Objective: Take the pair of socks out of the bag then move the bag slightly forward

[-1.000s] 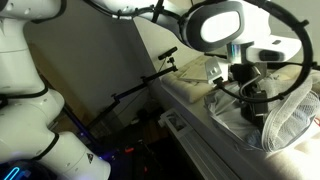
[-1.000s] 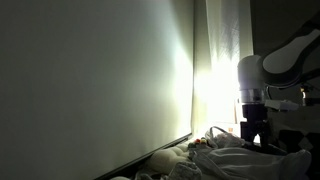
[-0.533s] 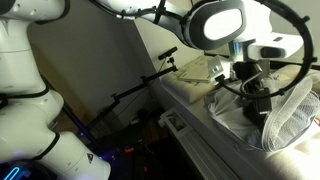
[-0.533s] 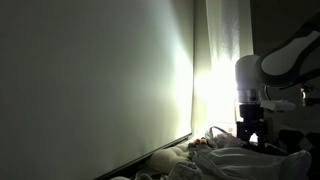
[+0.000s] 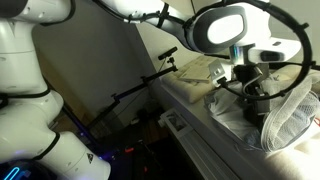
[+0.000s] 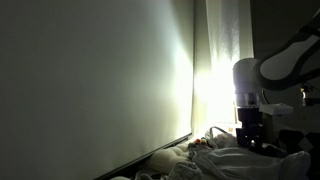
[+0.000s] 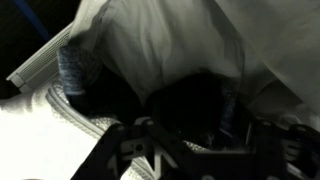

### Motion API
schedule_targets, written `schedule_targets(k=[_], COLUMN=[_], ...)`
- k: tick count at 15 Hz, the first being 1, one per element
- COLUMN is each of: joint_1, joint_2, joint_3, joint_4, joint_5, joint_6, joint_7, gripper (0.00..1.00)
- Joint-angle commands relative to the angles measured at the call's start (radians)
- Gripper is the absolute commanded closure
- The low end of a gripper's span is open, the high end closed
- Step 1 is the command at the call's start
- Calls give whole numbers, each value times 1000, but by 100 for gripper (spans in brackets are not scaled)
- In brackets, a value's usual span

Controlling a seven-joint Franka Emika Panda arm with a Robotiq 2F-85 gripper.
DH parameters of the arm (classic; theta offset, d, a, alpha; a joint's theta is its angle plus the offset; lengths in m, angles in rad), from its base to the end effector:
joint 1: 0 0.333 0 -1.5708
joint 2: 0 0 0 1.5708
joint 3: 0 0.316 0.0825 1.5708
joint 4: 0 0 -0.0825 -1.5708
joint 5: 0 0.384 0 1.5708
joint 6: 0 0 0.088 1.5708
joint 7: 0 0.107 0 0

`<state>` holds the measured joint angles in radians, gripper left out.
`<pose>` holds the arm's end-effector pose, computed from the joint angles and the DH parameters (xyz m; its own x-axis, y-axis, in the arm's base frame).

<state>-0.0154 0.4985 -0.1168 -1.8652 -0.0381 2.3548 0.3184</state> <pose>0.6340 -0.0804 0.2497 0.9174 -0.3976 0.0183 -0.3977 -0.9140 0.0808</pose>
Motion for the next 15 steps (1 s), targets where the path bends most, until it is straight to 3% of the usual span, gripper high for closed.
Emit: schedule_targets(k=[1,6,8,15], joint_1=[12,-4,-13,-40], joint_2=[8,-19,-54,-227], joint_3=[-11,5,14,70], joint_4=[24,22,9,-22], joint_5=[-16,7,16,73], joint_6=[-16,-29,-26,-72], joint_7=[4,-37,-78,-302], gripper=[58,94,98,94])
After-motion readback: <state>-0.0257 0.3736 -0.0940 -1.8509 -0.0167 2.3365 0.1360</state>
